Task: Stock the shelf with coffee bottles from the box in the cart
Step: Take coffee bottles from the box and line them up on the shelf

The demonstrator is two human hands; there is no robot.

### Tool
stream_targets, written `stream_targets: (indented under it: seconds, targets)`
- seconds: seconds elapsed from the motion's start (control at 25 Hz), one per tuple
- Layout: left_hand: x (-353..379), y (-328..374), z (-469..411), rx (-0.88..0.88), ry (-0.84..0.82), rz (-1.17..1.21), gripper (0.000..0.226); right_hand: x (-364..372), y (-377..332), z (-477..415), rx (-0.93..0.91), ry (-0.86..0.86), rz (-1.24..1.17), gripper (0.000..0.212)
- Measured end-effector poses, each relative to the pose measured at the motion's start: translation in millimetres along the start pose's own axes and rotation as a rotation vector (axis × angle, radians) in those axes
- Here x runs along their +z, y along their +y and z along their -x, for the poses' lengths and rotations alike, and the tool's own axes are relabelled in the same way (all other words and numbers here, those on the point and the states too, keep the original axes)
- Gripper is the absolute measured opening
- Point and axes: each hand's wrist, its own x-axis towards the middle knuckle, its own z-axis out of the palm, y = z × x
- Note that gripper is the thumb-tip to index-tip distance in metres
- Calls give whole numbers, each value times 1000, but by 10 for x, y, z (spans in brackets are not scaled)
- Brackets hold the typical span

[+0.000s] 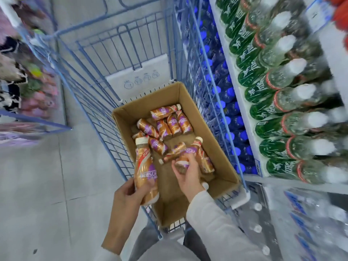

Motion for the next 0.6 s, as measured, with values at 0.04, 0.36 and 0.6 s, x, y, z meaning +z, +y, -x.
stream_targets:
  seconds: [0.04,0.36,0.6]
  targets:
    - [-5,116,68,45,-38,-1,16,-83,26,197,-28,-47,34,30]
    - [222,554,706,261,-353,-40,20,-719,-116,1432,-333,-230,202,48]
    - [671,482,1455,406,-543,-132,13,-1536,-369,2126,-559,-178,106,78]
